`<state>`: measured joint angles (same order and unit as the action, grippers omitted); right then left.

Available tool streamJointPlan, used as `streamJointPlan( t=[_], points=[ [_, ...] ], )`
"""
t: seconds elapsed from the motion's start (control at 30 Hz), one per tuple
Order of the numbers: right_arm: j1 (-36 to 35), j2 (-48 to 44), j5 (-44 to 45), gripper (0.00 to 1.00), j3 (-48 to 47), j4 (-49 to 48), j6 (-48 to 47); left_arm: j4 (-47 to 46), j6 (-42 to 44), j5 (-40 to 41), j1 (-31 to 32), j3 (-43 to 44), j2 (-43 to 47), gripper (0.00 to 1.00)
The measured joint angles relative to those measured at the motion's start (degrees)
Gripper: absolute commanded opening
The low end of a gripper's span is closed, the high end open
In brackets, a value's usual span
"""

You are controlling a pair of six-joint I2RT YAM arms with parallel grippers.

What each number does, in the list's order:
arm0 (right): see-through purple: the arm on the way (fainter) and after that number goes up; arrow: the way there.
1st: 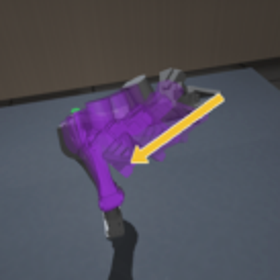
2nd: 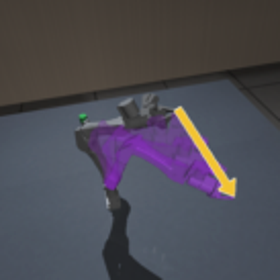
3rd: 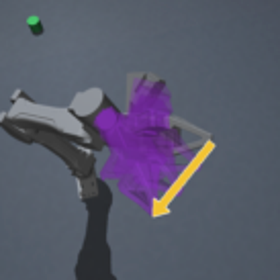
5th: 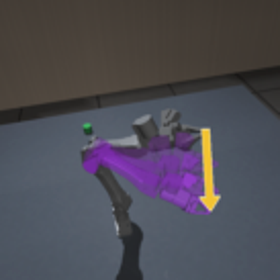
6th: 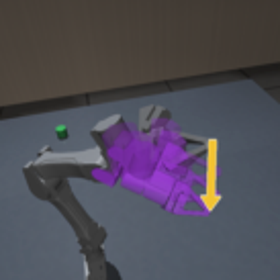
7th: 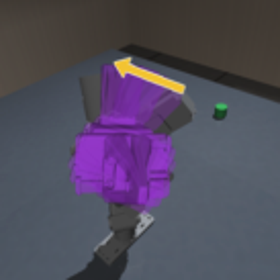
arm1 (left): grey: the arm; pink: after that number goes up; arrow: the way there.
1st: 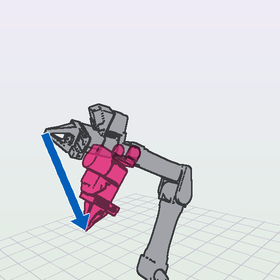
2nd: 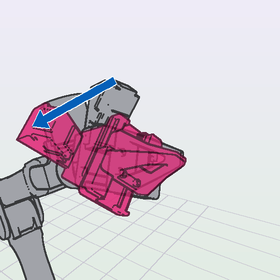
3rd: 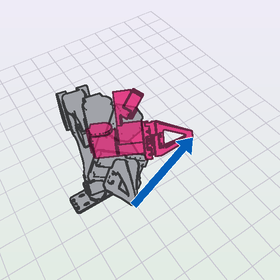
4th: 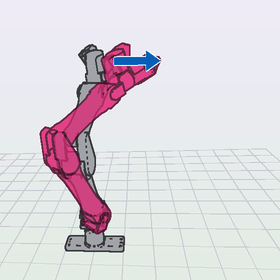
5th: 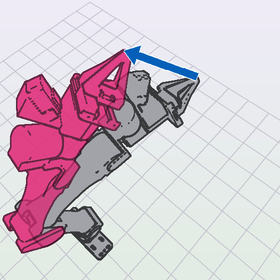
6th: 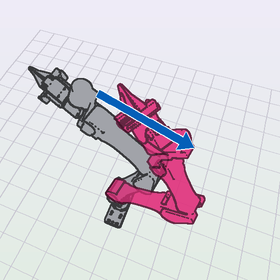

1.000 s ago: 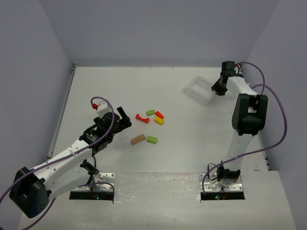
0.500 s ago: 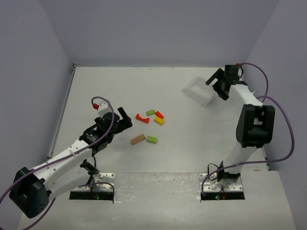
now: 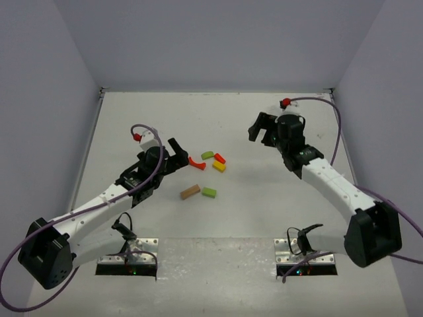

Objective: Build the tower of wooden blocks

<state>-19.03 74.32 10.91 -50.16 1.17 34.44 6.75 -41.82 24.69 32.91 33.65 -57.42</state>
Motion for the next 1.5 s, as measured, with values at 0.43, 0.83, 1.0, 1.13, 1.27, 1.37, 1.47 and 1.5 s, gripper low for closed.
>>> streamJointPlan(
  t=[0.43, 0.83, 1.0, 1.13, 1.27, 1.37, 1.47, 1.5],
  points=[
    [-5.50, -26.39, 7.29, 0.99, 25.39, 7.33, -0.16, 3.20, -6.58, 4.23, 0.00, 13.23, -25.03, 0.94],
    [-5.57, -31.84, 9.63, 0.99, 28.80, 11.42, 2.51, 8.94, -15.27, 6.35, 0.00, 23.00, -42.79, 0.65],
    [-5.59, -31.11, 9.58, 0.99, 28.95, 11.58, 3.00, 9.39, -17.23, 6.44, 0.00, 23.80, -45.07, 0.57],
    [-5.61, -30.40, 9.49, 0.99, 28.97, 11.61, 3.17, 9.71, -18.04, 6.76, 0.01, 24.01, -46.20, 0.49],
    [-5.61, -30.27, 9.47, 0.99, 28.97, 11.61, 3.31, 9.68, -18.50, 7.11, 0.25, 24.99, -47.36, 0.32],
    [-5.61, -30.27, 9.39, 0.99, 28.97, 11.59, 3.30, 9.38, -18.55, 7.34, 0.36, 25.35, -47.91, 0.18],
    [-5.61, -30.27, 8.38, 0.99, 28.97, 11.50, 3.20, 9.34, -18.58, 7.41, 0.44, 25.46, -47.96, 0.04],
    [-5.61, -30.23, 7.66, 0.99, 28.97, 11.36, 3.05, 9.36, -18.46, 7.39, 0.44, 25.48, -47.97, 0.02]
  ],
)
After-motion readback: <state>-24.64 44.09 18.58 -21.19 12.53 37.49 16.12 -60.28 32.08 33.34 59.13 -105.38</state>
